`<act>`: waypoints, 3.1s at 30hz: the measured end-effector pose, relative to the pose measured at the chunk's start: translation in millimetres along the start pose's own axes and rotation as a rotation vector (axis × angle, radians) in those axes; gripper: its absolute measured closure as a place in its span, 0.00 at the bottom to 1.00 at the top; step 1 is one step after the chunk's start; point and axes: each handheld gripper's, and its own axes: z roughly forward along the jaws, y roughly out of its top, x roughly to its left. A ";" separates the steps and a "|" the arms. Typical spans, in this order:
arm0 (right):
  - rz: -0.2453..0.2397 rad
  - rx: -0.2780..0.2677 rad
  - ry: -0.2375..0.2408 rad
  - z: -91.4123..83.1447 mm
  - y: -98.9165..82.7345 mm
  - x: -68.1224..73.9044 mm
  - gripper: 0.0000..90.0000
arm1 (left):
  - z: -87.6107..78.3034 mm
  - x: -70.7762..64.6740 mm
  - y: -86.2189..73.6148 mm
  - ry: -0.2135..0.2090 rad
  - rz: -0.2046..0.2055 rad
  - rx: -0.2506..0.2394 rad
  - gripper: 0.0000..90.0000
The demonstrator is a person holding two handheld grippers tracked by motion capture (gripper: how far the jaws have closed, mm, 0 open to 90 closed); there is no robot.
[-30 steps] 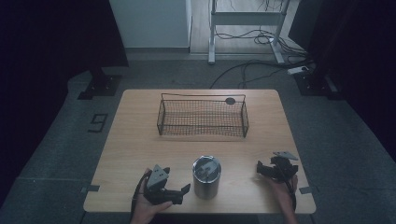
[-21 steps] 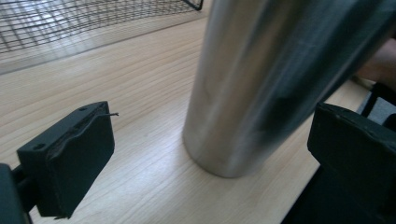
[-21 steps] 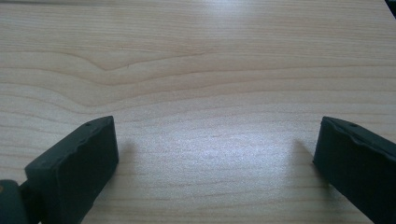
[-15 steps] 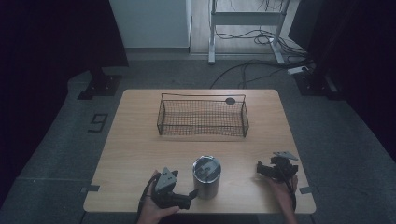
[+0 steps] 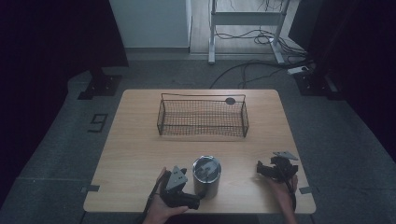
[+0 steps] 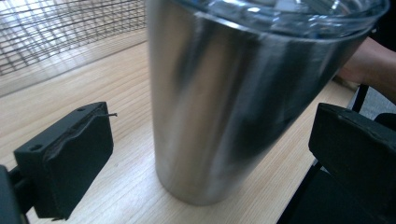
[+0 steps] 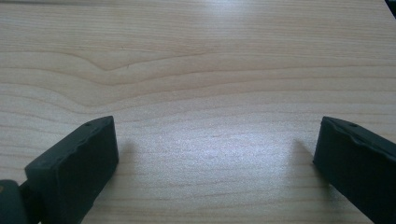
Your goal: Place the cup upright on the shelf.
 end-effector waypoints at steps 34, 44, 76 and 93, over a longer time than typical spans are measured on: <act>0.003 0.000 -0.001 -0.1 0.0 0.0 0.00 | 45.4 -14.6 20.4 0.069 0.078 -0.026 0.04; 0.002 -0.001 -0.002 -0.2 0.0 0.1 0.00 | 44.1 -10.7 20.9 0.051 0.067 -0.027 0.04; 0.016 -0.011 -0.010 -1.1 -0.5 -0.2 0.03 | 19.5 25.4 43.8 0.075 0.001 -0.034 0.04; 0.014 -0.012 -0.013 -1.7 -1.0 0.1 0.04 | -0.4 38.5 68.0 0.093 0.015 -0.068 0.04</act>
